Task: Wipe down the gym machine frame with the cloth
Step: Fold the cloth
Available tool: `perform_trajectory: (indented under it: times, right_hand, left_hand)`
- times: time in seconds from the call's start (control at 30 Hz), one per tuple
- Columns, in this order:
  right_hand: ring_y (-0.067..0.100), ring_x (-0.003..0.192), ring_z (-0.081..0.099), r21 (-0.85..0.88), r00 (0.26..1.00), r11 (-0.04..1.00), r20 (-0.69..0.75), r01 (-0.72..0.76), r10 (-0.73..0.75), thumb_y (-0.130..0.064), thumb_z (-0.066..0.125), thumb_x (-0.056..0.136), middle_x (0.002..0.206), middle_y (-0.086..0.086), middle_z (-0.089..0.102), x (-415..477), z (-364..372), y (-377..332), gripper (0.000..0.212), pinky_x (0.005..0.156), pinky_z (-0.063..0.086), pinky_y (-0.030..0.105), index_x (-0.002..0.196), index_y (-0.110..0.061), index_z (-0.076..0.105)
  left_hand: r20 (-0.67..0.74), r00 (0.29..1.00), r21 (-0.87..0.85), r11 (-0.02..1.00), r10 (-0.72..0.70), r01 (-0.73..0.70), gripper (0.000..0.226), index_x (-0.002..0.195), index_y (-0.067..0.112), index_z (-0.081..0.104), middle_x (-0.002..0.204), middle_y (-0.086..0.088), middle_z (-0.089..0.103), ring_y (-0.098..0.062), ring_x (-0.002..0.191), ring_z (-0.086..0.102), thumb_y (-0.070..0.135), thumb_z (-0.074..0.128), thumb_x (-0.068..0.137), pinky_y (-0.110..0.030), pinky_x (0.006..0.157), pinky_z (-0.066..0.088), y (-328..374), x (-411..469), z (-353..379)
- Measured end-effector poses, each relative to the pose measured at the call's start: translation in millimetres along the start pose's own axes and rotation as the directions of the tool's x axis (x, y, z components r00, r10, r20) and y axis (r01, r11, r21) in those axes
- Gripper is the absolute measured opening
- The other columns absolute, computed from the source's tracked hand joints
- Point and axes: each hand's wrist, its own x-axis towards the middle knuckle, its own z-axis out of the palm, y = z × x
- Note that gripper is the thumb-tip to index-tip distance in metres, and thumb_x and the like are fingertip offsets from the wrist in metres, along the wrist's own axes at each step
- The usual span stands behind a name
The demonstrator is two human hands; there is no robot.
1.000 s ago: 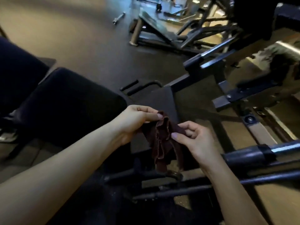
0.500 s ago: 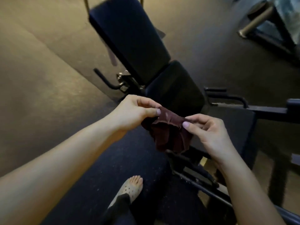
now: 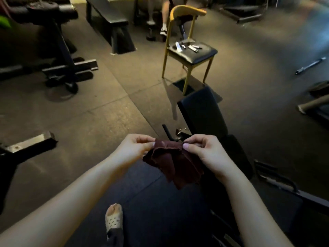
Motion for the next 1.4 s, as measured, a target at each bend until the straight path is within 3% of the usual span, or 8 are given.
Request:
perform_trajectory:
  times: [0.17, 0.3, 0.4, 0.57, 0.73, 1.03, 1.2, 1.4]
  right_hand:
    - [0.017, 0.08, 0.074, -0.081, 1.0, 0.997, -0.025, -0.009, 0.007, -0.015, 0.073, 0.094, 0.083, 0.007, 0.077, 53, 43, -83, 0.006, 0.071, 0.057, 0.026, 0.096, -0.017, 0.078]
    - [0.013, 0.086, 0.075, -0.104, 0.995, 0.994, -0.095, -0.029, 0.019, -0.021, 0.072, 0.095, 0.089, -0.001, 0.078, 103, 62, -138, 0.007, 0.082, 0.06, 0.033, 0.096, -0.025, 0.078]
    - [0.01, 0.088, 0.074, -0.116, 0.991, 0.993, -0.133, 0.009, -0.024, -0.025, 0.072, 0.094, 0.092, -0.004, 0.077, 139, 70, -171, 0.007, 0.082, 0.059, 0.034, 0.096, -0.028, 0.078]
    - [0.012, 0.086, 0.075, -0.09, 0.987, 0.995, -0.15, 0.036, -0.05, -0.025, 0.072, 0.094, 0.089, -0.002, 0.078, 196, 66, -209, 0.007, 0.084, 0.06, 0.036, 0.097, -0.026, 0.078]
    - [0.018, 0.084, 0.076, -0.015, 0.977, 0.999, -0.211, 0.042, -0.044, -0.022, 0.072, 0.094, 0.087, 0.002, 0.078, 275, 31, -223, 0.006, 0.08, 0.059, 0.035, 0.097, -0.022, 0.078]
    - [0.016, 0.092, 0.076, 0.083, 0.963, 0.996, -0.27, 0.042, -0.018, -0.025, 0.073, 0.094, 0.095, 0.002, 0.078, 482, -68, -244, 0.013, 0.091, 0.06, 0.04, 0.106, -0.021, 0.075]
    - [0.016, 0.091, 0.076, 0.089, 0.958, 0.996, -0.288, 0.029, -0.002, -0.019, 0.07, 0.095, 0.095, 0.002, 0.079, 584, -120, -280, 0.013, 0.084, 0.059, 0.034, 0.107, -0.02, 0.075]
    - [0.014, 0.086, 0.075, 0.034, 0.95, 0.998, -0.306, -0.047, 0.055, -0.01, 0.067, 0.095, 0.093, 0.002, 0.078, 709, -167, -298, 0.016, 0.072, 0.057, 0.024, 0.105, -0.019, 0.075]
  left_hand:
    - [0.001, 0.996, -0.121, 0.989, -0.091, 0.09, 0.034, 0.097, 0.011, 0.079, 0.091, -0.014, 0.076, -0.023, 0.082, 0.066, -0.007, 0.049, 0.095, -0.03, 0.075, 0.053, 55, 22, -75]
    - [0.061, 0.998, -0.007, 1.0, -0.026, 0.026, 0.031, 0.093, 0.015, 0.083, 0.091, -0.014, 0.072, -0.024, 0.083, 0.062, 0.006, 0.053, 0.094, -0.033, 0.08, 0.047, 113, 61, -129]
    - [0.13, 0.988, 0.131, 0.987, 0.079, -0.097, 0.016, 0.097, 0.017, 0.081, 0.092, -0.003, 0.078, -0.016, 0.082, 0.072, 0.03, 0.073, 0.093, -0.02, 0.074, 0.052, 155, 93, -157]
    - [0.156, 0.974, 0.325, 0.922, 0.166, -0.209, 0.003, 0.091, 0.017, 0.078, 0.083, -0.005, 0.078, -0.013, 0.075, 0.073, 0.019, 0.077, 0.089, -0.02, 0.061, 0.054, 199, 159, -174]
    - [0.228, 0.96, 0.382, 0.891, 0.164, -0.243, 0.003, 0.089, 0.015, 0.077, 0.085, -0.009, 0.078, -0.027, 0.085, 0.075, 0.015, 0.074, 0.091, -0.047, 0.085, 0.062, 250, 258, -171]
    - [0.315, 0.943, 0.4, 0.886, 0.107, -0.234, 0.006, 0.099, 0.013, 0.073, 0.089, -0.006, 0.078, -0.016, 0.084, 0.076, 0.015, 0.071, 0.094, -0.037, 0.083, 0.063, 355, 478, -144]
    - [0.34, 0.935, 0.383, 0.893, 0.103, -0.238, 0.005, 0.098, 0.014, 0.073, 0.09, -0.006, 0.077, -0.014, 0.083, 0.076, 0.015, 0.07, 0.094, -0.023, 0.069, 0.057, 413, 593, -139]
    - [0.375, 0.925, 0.421, 0.88, 0.053, -0.221, 0.007, 0.096, 0.017, 0.075, 0.087, -0.004, 0.077, -0.014, 0.083, 0.075, 0.012, 0.07, 0.094, -0.022, 0.067, 0.055, 448, 741, -139]
